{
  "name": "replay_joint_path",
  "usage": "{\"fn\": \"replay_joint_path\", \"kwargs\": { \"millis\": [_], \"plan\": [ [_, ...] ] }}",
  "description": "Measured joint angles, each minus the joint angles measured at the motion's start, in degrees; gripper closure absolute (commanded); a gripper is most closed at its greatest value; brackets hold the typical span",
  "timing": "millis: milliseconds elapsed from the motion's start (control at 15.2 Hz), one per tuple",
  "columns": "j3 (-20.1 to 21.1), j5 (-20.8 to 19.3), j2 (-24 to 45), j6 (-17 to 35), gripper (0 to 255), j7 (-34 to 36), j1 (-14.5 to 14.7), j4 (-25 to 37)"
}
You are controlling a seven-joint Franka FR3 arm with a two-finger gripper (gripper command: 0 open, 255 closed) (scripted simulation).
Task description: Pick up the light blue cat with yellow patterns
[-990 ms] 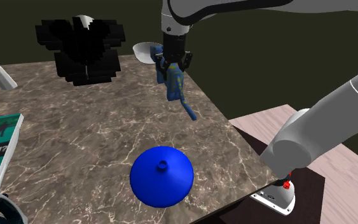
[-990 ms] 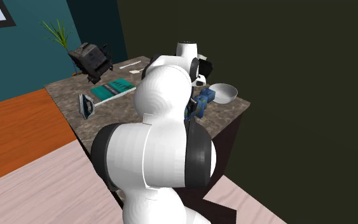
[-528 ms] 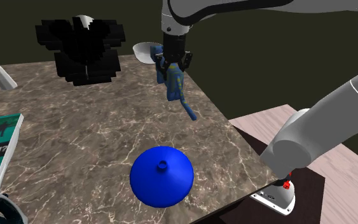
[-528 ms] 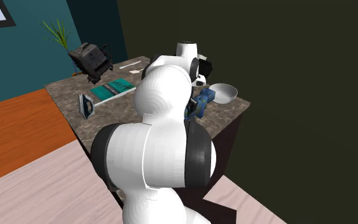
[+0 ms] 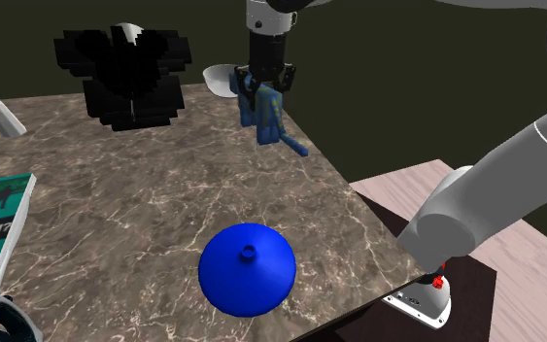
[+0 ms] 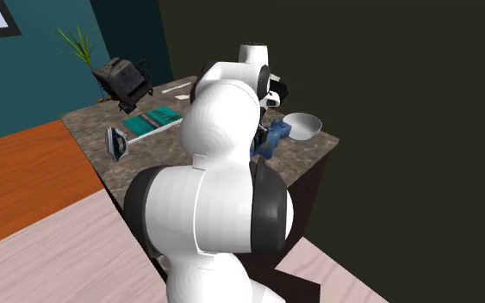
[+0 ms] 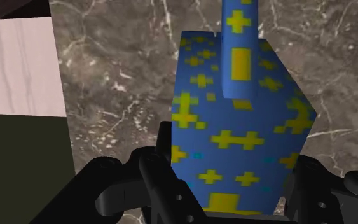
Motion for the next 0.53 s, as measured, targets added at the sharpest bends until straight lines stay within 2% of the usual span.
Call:
{"fn": "replay_joint_path", "kwargs": {
  "millis": [528],
  "plan": [
    [-0.2,-0.2,0.7,-5.9,255,0.1,-0.2,6.5]
  ]
}}
